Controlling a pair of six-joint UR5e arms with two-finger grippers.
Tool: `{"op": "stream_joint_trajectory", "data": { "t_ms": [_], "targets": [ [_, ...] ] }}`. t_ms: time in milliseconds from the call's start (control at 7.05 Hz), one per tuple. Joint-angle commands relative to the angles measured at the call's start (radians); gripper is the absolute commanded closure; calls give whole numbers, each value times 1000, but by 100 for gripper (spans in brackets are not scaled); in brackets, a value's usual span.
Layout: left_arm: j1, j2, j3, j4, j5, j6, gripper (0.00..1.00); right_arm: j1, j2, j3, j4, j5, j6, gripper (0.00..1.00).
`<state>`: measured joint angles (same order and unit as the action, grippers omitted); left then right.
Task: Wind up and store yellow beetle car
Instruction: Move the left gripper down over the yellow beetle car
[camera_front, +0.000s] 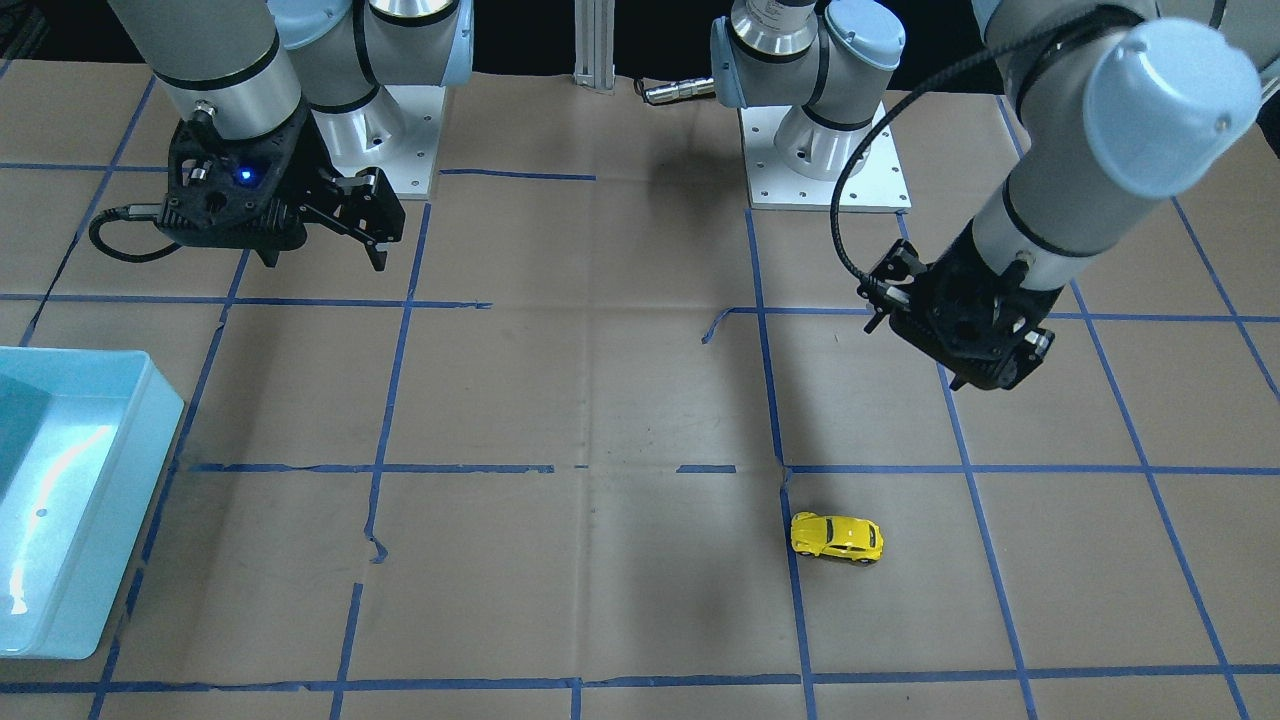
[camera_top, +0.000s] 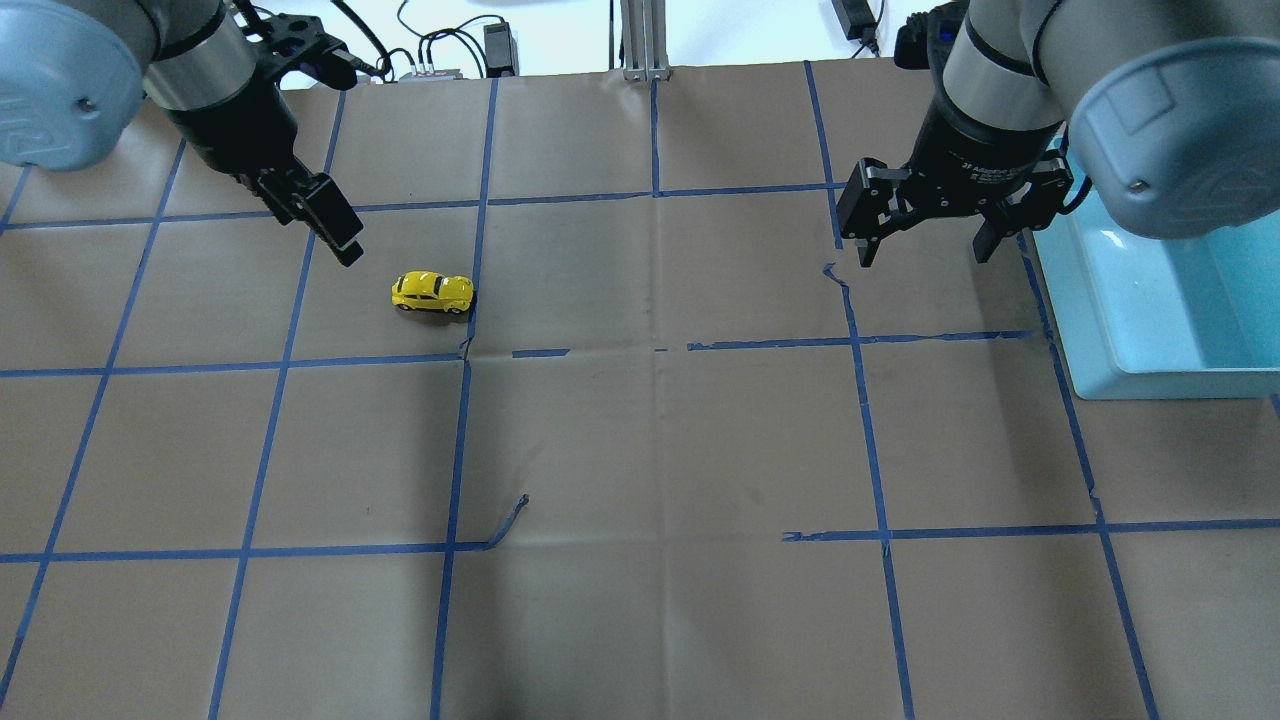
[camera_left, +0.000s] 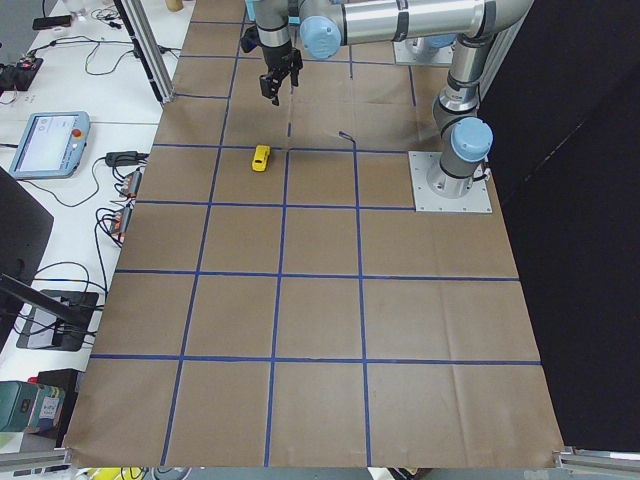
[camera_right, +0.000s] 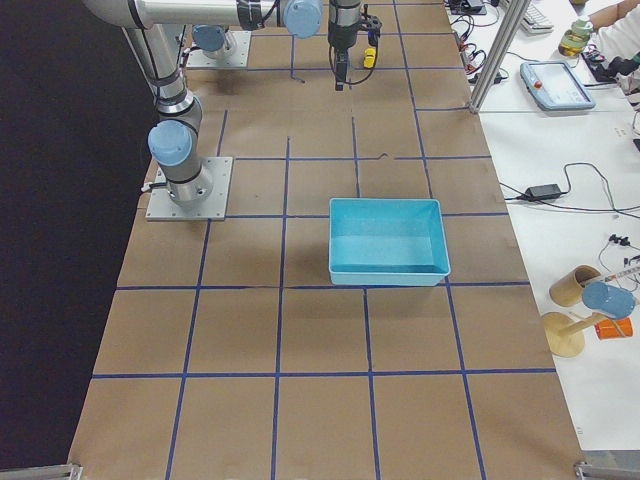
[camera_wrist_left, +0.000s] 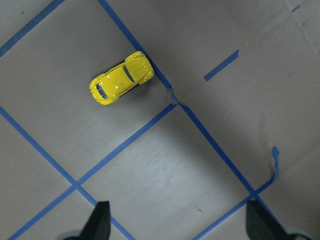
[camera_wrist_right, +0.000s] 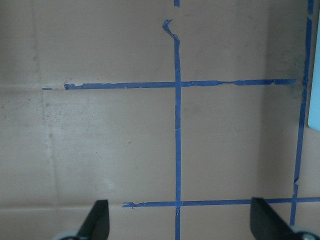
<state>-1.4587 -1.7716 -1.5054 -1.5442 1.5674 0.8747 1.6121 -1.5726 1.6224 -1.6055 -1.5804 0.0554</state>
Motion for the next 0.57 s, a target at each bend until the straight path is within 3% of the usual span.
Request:
{"op": "stream_joint_trajectory", "data": {
  "t_ms": [0, 426],
  "targets": [
    [11, -121, -16, 143, -1, 377, 7, 0, -1, -1, -5, 3, -2, 0],
    [-5, -236, -77, 391, 5, 772, 7, -1, 0, -1, -2, 0, -2, 0]
  ]
}}
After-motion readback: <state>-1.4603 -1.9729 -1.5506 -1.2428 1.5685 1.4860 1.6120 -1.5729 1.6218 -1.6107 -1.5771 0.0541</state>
